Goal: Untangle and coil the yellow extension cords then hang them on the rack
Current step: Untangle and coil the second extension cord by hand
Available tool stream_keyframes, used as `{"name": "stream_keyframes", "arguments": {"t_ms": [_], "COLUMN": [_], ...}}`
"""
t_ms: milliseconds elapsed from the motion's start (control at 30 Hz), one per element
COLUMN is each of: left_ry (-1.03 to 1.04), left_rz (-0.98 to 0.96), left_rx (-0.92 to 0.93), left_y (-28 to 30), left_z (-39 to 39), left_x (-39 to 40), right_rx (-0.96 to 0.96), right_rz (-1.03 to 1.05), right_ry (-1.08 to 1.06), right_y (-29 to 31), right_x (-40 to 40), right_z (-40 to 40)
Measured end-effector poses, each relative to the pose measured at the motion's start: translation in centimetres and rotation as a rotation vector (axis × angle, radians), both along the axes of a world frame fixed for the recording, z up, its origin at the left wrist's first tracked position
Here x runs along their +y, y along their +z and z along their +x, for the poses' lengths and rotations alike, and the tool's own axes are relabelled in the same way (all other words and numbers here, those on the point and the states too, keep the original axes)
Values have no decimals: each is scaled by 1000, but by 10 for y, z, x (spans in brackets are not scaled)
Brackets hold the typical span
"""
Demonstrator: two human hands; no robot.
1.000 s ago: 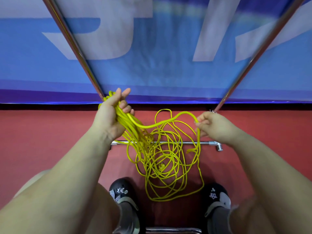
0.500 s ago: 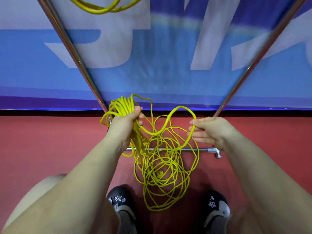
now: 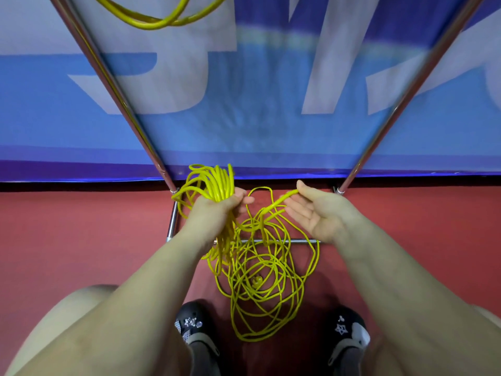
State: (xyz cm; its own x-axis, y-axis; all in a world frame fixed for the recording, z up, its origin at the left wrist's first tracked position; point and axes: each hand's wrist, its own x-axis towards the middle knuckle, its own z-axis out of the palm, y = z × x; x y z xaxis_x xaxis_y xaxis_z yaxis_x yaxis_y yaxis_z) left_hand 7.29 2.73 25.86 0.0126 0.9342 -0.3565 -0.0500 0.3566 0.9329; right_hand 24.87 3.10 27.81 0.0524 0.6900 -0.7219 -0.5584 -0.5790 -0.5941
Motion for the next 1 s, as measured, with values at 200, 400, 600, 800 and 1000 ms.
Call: {"name": "stream_keyframes", "arguments": {"t_ms": [200, 400, 600, 800, 1000], "left_ry": [-130, -207, -208, 18, 210], "left_rz": [12, 30, 37, -84, -162], "left_rx": [101, 174, 190, 23, -161], "left_y": [-13, -16, -18, -10, -6], "left_z": [10, 18, 25, 26, 20], "left_x": [-5, -6, -8, 1, 5], "right_rx": [132, 209, 256, -199, -1019], "right_rz": [-75, -88, -28, 159, 515], "right_ry": [-130, -148, -116, 365, 930], "right_y": [5, 13, 12, 10, -31], "right_x": [5, 6, 7, 0, -17], "right_z": [-2, 2, 3, -3, -14]}}
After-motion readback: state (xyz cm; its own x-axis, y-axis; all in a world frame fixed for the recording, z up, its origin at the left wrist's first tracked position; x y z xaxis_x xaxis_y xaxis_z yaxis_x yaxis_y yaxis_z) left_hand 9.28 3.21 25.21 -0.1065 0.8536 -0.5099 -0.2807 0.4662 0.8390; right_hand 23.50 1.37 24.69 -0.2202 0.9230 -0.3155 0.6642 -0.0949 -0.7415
